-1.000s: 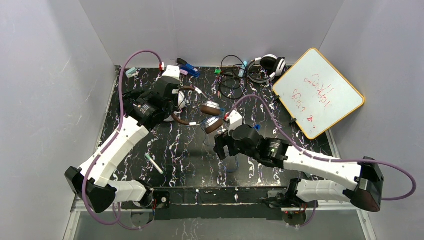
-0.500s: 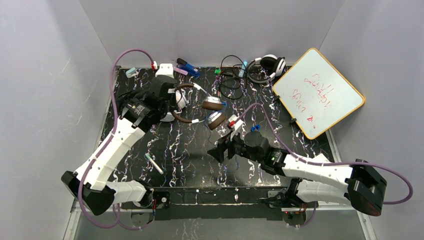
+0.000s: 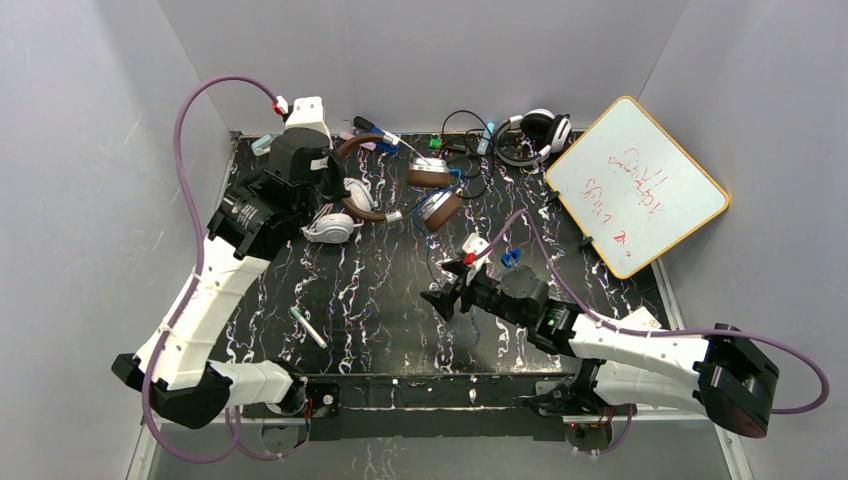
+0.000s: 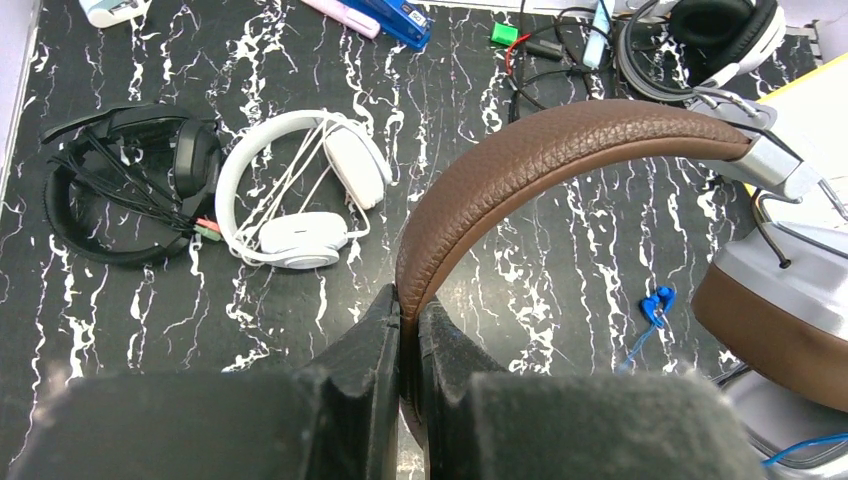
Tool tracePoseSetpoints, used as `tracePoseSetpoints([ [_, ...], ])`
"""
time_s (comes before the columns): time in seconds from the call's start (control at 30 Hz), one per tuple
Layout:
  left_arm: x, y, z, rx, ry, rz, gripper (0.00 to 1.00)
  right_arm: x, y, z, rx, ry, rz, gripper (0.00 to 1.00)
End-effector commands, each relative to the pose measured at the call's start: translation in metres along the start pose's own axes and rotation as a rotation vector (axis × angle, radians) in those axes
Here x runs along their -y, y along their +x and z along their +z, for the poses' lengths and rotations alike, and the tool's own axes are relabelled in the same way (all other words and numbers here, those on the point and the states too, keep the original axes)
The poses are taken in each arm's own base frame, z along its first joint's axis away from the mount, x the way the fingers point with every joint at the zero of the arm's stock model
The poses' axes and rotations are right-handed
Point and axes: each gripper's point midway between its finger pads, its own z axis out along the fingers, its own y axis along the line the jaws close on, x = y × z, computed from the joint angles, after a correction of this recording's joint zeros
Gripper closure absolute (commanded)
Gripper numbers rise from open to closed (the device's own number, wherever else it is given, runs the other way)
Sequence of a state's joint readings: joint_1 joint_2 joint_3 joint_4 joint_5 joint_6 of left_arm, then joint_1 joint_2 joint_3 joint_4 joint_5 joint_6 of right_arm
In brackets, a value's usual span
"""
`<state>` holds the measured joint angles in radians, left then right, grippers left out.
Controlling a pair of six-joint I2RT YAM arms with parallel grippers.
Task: Wrap the headphones
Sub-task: Pick up the headphones from the center of the board, then wrap the headphones cable around the headphones.
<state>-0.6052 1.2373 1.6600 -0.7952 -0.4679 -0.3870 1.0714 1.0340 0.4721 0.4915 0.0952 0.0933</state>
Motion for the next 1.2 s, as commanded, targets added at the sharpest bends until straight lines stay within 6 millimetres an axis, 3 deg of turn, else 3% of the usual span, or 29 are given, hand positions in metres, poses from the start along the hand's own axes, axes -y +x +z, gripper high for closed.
tracePoseSetpoints([
  [0.0, 0.008, -0.022, -0.016, 0.046, 0.051, -0.072, 0.99, 0.020, -0.001, 0.001, 0.048, 0.059, -0.048, 0.15],
  [0.23, 0.014, -0.028, -0.021, 0.051, 0.083, -0.110, 0.99, 0.021, 0.009, 0.013, 0.048, 0.003, 0.001, 0.19],
  [0.33, 0.019, -0.025, -0.018, 0.035, 0.097, -0.126, 0.99, 0.013, 0.015, 0.022, 0.029, -0.051, 0.019, 0.29],
  [0.37, 0.021, -0.024, -0.017, 0.030, 0.100, -0.130, 0.99, 0.011, 0.019, 0.024, 0.020, -0.057, 0.025, 0.34],
  [0.43, 0.021, -0.022, -0.013, 0.025, 0.093, -0.131, 1.00, 0.011, 0.020, 0.027, 0.025, -0.063, 0.038, 0.55],
  [0.5, 0.016, -0.012, -0.004, 0.015, 0.055, -0.117, 1.00, 0.007, 0.010, 0.027, 0.045, -0.075, 0.055, 0.82],
  [0.57, 0.006, -0.005, 0.005, 0.016, -0.002, -0.085, 1.00, 0.008, -0.008, 0.023, 0.075, -0.065, 0.070, 0.99],
  [0.7, -0.025, 0.027, 0.028, 0.004, -0.167, 0.013, 1.00, 0.005, -0.067, 0.000, 0.172, -0.056, 0.073, 0.99],
  [0.8, -0.037, 0.046, 0.039, -0.008, -0.226, 0.056, 1.00, 0.002, -0.114, -0.024, 0.246, -0.052, 0.067, 0.99],
  [0.87, -0.039, 0.055, 0.045, -0.022, -0.241, 0.068, 1.00, 0.003, -0.132, -0.037, 0.265, -0.040, 0.064, 0.99],
  [1.0, -0.040, 0.066, 0.053, -0.044, -0.254, 0.083, 1.00, 0.041, -0.150, -0.062, 0.305, 0.193, 0.116, 0.99],
  [1.1, -0.041, 0.067, 0.055, -0.050, -0.266, 0.097, 1.00, 0.084, -0.152, -0.089, 0.319, 0.458, 0.180, 0.99],
  [1.17, -0.042, 0.066, 0.055, -0.049, -0.269, 0.102, 1.00, 0.101, -0.148, -0.105, 0.314, 0.577, 0.196, 0.99],
])
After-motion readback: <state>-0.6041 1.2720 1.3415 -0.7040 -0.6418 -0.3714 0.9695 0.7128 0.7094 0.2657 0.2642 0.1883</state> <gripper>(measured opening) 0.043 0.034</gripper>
